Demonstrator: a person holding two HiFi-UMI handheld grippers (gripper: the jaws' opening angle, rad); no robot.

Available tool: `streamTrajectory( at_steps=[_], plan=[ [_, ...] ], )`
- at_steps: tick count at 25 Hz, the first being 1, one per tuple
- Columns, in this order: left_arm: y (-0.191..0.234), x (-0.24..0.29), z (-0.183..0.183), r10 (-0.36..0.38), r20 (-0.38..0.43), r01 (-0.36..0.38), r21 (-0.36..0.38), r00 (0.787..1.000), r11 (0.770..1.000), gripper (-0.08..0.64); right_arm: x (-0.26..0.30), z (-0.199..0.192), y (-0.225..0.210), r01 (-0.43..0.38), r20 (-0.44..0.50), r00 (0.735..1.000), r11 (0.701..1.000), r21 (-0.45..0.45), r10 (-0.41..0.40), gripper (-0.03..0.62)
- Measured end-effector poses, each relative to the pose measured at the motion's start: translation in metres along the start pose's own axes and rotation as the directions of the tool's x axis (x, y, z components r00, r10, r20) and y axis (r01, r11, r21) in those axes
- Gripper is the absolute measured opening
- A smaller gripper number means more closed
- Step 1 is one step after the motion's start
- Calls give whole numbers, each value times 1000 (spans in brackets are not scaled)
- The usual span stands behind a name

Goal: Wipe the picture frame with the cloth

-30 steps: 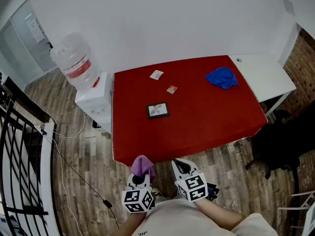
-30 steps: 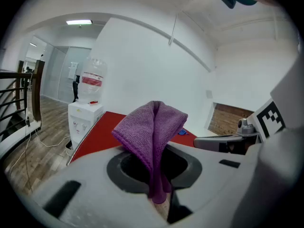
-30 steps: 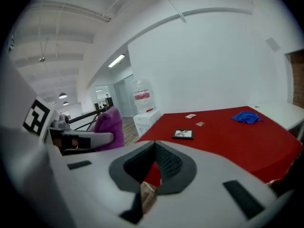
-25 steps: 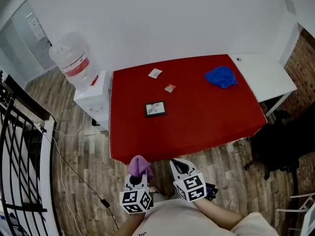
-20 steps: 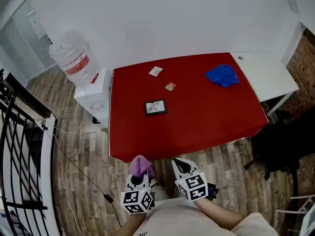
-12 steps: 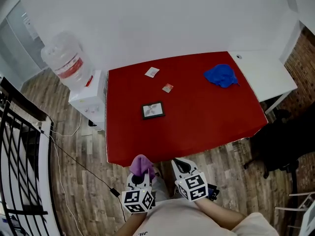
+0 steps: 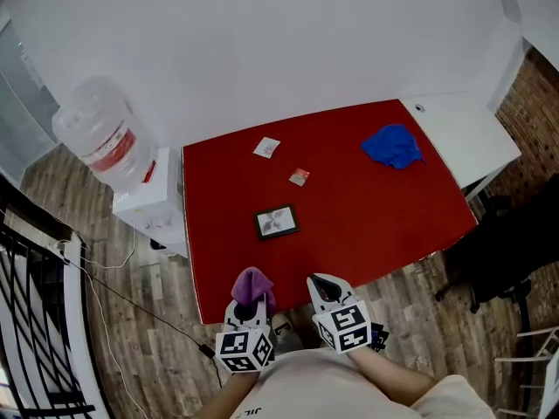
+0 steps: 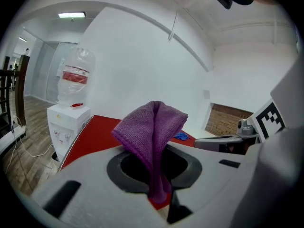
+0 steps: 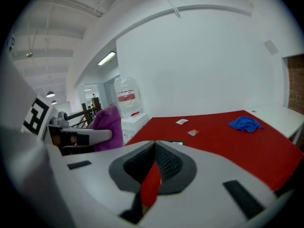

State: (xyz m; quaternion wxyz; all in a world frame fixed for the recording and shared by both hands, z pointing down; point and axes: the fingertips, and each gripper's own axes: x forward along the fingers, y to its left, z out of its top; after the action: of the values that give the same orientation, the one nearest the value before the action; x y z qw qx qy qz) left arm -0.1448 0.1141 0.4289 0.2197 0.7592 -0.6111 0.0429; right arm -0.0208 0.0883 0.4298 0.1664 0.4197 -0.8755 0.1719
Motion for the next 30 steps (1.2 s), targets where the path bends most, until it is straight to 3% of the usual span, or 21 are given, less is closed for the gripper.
streamTrajectory(
  at_steps=[10, 30],
  plan=[
    [42, 26, 20, -39, -13, 39, -12, 999, 999, 63, 40, 25, 6, 60, 6, 998, 998, 17, -60, 5],
    [46, 73, 26, 45, -25, -46, -41, 999, 998, 63, 73, 41, -37, 6, -26, 1000, 1000, -13, -6, 5]
  ],
)
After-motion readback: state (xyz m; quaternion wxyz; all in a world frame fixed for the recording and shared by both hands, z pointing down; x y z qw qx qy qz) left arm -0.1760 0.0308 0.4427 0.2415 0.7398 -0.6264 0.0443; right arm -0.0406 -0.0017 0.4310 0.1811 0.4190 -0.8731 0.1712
